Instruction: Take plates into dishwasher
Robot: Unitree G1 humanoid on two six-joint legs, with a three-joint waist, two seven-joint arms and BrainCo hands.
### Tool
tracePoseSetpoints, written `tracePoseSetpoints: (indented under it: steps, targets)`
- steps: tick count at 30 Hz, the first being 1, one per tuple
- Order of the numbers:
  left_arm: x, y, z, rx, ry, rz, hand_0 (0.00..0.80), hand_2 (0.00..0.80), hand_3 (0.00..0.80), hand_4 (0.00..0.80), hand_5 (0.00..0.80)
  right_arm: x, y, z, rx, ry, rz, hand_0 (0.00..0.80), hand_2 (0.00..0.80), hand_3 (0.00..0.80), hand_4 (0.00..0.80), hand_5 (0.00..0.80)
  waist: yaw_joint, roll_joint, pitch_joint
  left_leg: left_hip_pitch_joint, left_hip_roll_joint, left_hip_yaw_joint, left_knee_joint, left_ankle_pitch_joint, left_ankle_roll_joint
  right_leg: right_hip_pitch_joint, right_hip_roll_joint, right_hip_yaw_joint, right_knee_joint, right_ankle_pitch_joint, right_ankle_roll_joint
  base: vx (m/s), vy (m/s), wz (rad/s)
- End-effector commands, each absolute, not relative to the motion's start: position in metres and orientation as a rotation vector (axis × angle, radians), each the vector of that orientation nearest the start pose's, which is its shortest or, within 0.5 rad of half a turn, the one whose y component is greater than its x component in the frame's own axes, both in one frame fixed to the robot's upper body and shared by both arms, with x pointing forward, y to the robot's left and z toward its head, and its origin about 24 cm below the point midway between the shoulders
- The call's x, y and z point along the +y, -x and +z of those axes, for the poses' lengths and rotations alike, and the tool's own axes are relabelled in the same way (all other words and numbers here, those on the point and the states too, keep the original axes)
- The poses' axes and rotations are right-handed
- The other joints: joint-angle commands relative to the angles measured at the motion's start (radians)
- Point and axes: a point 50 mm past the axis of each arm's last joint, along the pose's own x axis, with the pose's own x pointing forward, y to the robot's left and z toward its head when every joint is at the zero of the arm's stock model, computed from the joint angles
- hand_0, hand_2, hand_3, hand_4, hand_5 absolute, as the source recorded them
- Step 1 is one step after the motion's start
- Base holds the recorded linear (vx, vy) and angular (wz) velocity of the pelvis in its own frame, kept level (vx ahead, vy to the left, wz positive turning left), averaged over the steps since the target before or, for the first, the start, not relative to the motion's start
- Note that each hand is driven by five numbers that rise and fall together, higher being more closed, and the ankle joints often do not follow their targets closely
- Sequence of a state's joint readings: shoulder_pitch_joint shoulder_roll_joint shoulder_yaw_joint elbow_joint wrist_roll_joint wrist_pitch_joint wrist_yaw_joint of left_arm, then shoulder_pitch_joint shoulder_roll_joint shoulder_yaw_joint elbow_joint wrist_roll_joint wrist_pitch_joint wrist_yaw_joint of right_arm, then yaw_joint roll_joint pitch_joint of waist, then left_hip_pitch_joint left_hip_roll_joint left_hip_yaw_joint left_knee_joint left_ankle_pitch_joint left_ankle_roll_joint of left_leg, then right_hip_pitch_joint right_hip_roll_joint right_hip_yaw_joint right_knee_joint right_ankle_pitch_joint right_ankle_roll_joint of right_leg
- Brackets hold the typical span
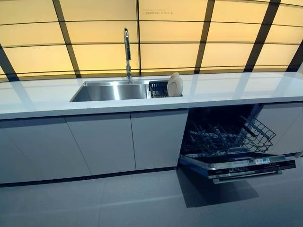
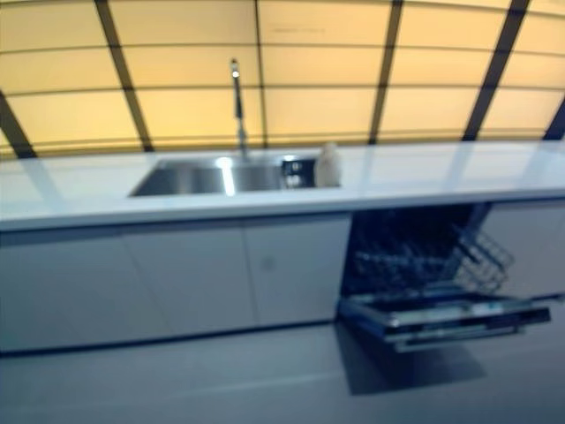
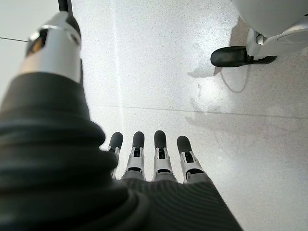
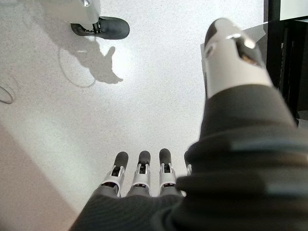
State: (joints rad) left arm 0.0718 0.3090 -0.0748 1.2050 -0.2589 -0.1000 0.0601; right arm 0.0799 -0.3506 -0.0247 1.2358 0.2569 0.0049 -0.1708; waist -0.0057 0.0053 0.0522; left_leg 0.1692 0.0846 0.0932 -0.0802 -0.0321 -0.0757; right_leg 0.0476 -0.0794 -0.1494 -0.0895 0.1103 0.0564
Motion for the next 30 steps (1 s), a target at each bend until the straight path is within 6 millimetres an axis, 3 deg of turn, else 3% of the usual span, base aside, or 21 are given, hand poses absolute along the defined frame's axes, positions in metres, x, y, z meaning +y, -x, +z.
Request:
tracePoseSetpoints:
  steps: [1,18,21,24,25,30]
  targets:
    - [0.287,-0.091,-0.142,1.065,-0.154,0.391,0.000,0.000,0.000,0.000,0.000,-0.297,-0.066,-0.146,1.218,0.168,-0.563,0.000,0.000,0.000,0.000,0.000,0.018,-0.042,0.019,-0.035,-0.072,0.009,0.010,0.018,0.047,0.073,-0.004,-0.020,0.033,-0.076,0.049,0.000,0.000,0.00]
    - [0.287,-0.082,-0.145,1.126,-0.181,0.410,0.000,0.000,0.000,0.000,0.000,-0.298,-0.063,-0.146,1.219,0.152,-0.601,0.000,0.000,0.000,0.000,0.000,0.019,-0.044,0.014,-0.029,-0.071,0.009,0.004,0.018,0.045,0.082,-0.003,-0.029,0.026,-0.076,0.049,0.000,0.000,0.00]
    - [0.287,-0.082,-0.146,1.131,-0.180,0.409,0.000,0.000,0.000,0.000,0.000,-0.298,-0.062,-0.146,1.213,0.086,-0.659,0.000,0.000,0.000,0.000,0.000,0.019,-0.046,0.014,-0.027,-0.071,0.009,0.003,0.016,0.046,0.083,-0.003,-0.029,0.026,-0.076,0.050,0.000,0.000,0.00]
    - [0.286,-0.081,-0.146,1.135,-0.174,0.408,0.000,0.000,0.000,0.000,0.000,-0.298,-0.058,-0.147,1.188,-0.101,-0.826,0.000,0.000,0.000,0.000,0.000,0.018,-0.045,0.015,-0.026,-0.071,0.012,0.004,0.016,0.047,0.082,-0.003,-0.027,0.028,-0.076,0.051,0.000,0.000,0.00]
    - [0.285,-0.079,-0.147,1.140,-0.170,0.409,0.000,0.000,0.000,0.000,0.000,-0.301,-0.054,-0.146,1.154,-0.182,-0.957,0.000,0.000,0.000,0.000,0.000,0.015,-0.044,0.014,-0.023,-0.072,0.014,0.003,0.014,0.048,0.082,-0.002,-0.024,0.028,-0.076,0.051,0.000,0.000,0.00]
    - [0.284,-0.074,-0.149,1.152,-0.164,0.403,0.000,0.000,0.000,0.000,0.000,-0.319,-0.047,-0.136,1.007,-0.269,-1.280,0.000,0.000,0.000,0.000,0.000,0.010,-0.043,0.011,-0.018,-0.070,0.020,-0.001,0.012,0.045,0.085,-0.001,-0.021,0.022,-0.070,0.056,0.000,0.000,0.00]
